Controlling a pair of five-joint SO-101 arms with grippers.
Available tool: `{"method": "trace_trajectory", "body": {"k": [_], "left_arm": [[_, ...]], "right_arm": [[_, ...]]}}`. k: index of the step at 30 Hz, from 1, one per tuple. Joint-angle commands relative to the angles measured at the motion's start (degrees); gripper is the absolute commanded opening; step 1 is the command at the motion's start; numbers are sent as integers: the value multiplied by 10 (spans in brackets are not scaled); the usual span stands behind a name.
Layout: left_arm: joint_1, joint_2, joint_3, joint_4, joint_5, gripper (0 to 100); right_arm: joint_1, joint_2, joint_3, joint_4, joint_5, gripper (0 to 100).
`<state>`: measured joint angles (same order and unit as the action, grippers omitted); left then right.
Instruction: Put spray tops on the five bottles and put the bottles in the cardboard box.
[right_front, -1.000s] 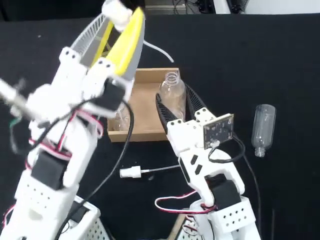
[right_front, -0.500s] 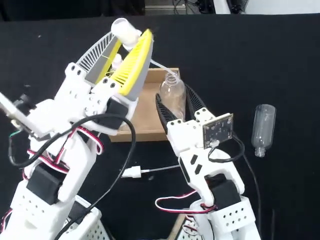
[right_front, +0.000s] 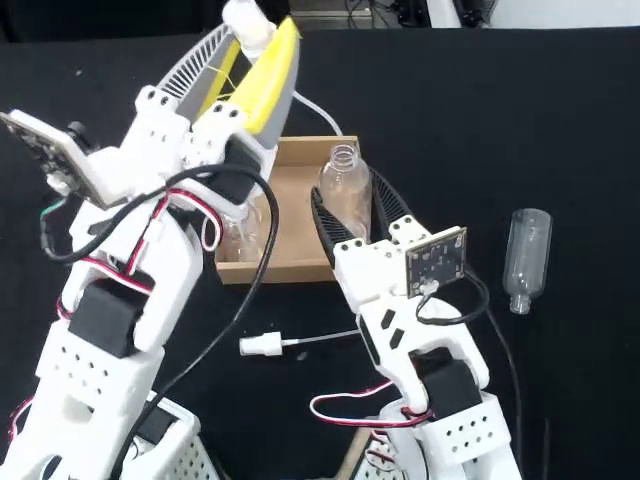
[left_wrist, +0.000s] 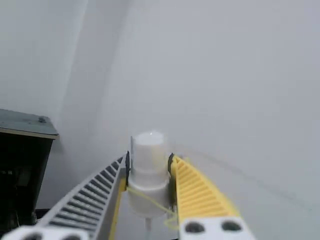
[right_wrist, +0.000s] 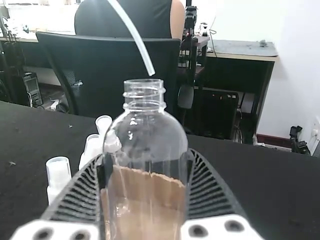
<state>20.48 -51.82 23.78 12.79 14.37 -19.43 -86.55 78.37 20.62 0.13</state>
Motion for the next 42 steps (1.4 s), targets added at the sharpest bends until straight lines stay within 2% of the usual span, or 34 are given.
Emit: {"method": "trace_trajectory", "body": {"k": [1,12,18,23,32,35,42], "left_arm": [[-5,1,-30,0,2,30],[-3,0,-35,26,2,30],[-3,-50,-20,29,2,30],[35,-77,-8,29,2,30],[29,-52,-7,25,0,30],[22,-41,-7,25,-14,30],[50,-32,-1,28,-52,30]], "right_arm": [[-2,-11,-4,-17,1,11],[-2,-11,-4,-16,1,11],[-2,-11,-4,-17,1,11],[-2,-11,-4,-17,1,11],[-2,-11,-4,-15,1,11],[-2,-11,-4,-15,0,11],[-2,-11,-4,-15,0,11]]}}
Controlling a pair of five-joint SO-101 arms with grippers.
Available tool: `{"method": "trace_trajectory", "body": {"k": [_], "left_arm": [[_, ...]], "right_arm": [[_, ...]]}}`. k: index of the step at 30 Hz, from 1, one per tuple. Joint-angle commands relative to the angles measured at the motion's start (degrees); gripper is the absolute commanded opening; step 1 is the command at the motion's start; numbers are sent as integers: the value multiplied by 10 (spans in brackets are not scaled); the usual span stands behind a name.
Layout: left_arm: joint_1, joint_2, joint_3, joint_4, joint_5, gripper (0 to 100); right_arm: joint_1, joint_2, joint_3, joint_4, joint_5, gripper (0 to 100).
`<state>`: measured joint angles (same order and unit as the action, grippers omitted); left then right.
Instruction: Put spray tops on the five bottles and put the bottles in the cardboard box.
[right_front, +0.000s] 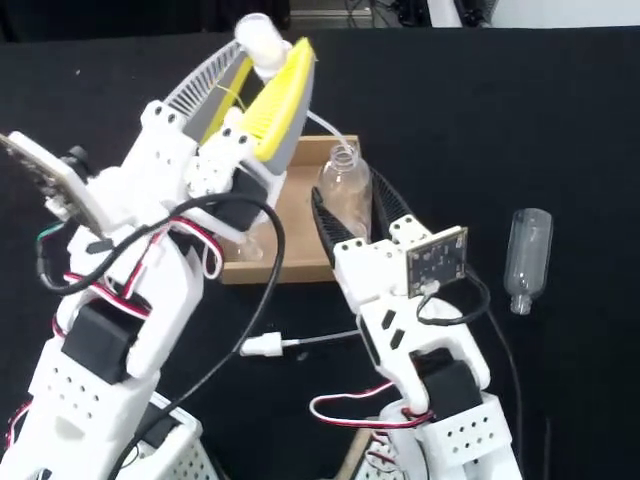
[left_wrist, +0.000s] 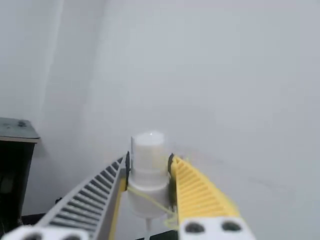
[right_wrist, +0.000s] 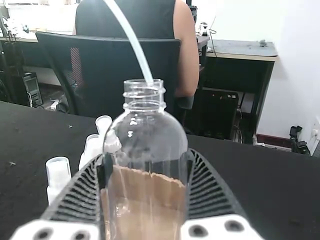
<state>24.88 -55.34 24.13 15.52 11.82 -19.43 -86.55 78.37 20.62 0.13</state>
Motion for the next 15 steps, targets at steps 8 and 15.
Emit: {"method": "trace_trajectory", "body": {"k": [8,15], "left_arm": [[6,32,-5,1,-49,30],[11,83,-4,4,-45,30]], "right_arm": [[-2,-11,-4,-15,-1,11],[-2,-11,-4,-15,-1,11]]}}
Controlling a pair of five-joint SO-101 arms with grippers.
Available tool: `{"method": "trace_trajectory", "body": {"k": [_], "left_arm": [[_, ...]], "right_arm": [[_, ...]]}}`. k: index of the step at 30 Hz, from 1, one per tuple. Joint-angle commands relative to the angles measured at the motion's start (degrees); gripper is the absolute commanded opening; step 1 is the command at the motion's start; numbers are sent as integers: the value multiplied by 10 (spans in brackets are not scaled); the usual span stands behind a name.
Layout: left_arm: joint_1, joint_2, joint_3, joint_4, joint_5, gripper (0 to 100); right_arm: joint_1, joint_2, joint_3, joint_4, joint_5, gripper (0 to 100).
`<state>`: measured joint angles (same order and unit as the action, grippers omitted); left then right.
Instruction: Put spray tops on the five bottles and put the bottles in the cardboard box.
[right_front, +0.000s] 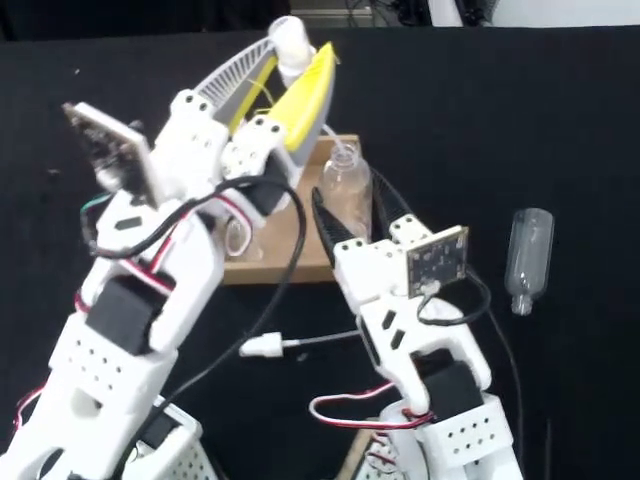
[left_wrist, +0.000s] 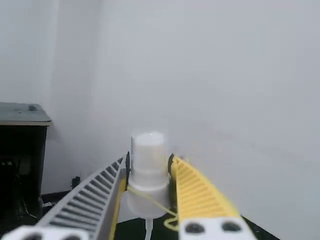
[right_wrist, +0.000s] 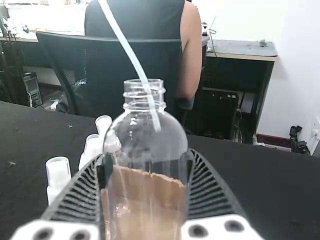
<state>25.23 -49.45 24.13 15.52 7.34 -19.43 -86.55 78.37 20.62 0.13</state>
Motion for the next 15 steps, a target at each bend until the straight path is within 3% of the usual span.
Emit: {"method": "trace_trajectory", "body": {"k": [1,9,15], "left_arm": [[7,33,-7,14,0,29],[63,67,-101,208,-4,29],[60,65,-95,217,-23,30]], "right_arm": [[-2,-11,-4,-15,0,11],[-2,-11,-4,-16,1,11],[-2,-11,-4,-15,1,11]]}}
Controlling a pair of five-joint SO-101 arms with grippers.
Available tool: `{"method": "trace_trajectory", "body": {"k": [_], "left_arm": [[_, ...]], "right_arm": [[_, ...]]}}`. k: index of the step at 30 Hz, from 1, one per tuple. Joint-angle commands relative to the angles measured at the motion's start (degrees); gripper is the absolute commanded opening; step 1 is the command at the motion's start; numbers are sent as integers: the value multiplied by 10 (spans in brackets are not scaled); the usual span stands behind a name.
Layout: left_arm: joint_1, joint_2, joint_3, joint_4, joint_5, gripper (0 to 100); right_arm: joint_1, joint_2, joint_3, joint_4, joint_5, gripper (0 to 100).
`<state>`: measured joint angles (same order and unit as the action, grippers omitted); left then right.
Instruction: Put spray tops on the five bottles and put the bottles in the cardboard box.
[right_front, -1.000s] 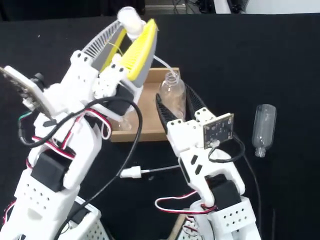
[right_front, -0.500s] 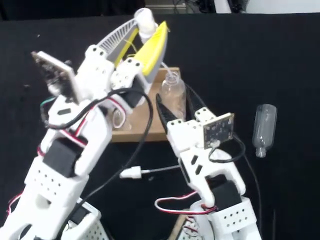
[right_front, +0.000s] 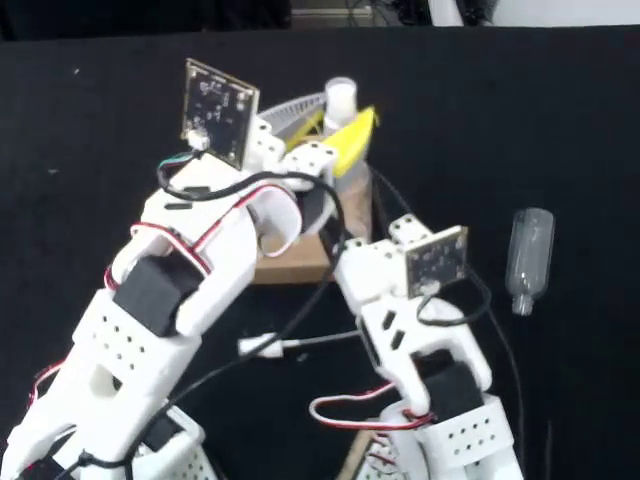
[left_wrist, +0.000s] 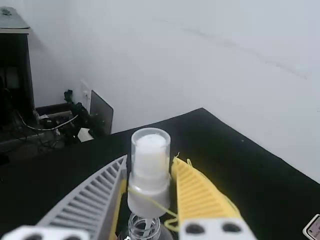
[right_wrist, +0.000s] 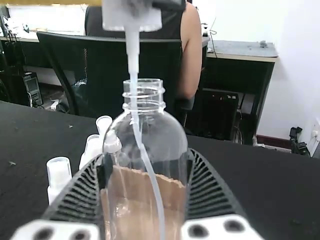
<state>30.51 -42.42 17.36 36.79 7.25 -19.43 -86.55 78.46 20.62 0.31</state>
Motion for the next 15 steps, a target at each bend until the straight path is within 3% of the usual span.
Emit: {"method": "trace_trajectory", "body": {"k": [1,5,12,15], "left_arm": [[10,-4,-24,4,-44,30],[11,1,-12,4,-121,30],[14,0,-8,4,-126,35],[14,0,-8,4,-125,139]], "right_arm": [[-2,-11,-5,-15,-1,11],[-2,-11,-5,-15,-1,11],[-2,-11,-5,-15,-1,11],[-2,-11,-5,-15,-1,11]]}}
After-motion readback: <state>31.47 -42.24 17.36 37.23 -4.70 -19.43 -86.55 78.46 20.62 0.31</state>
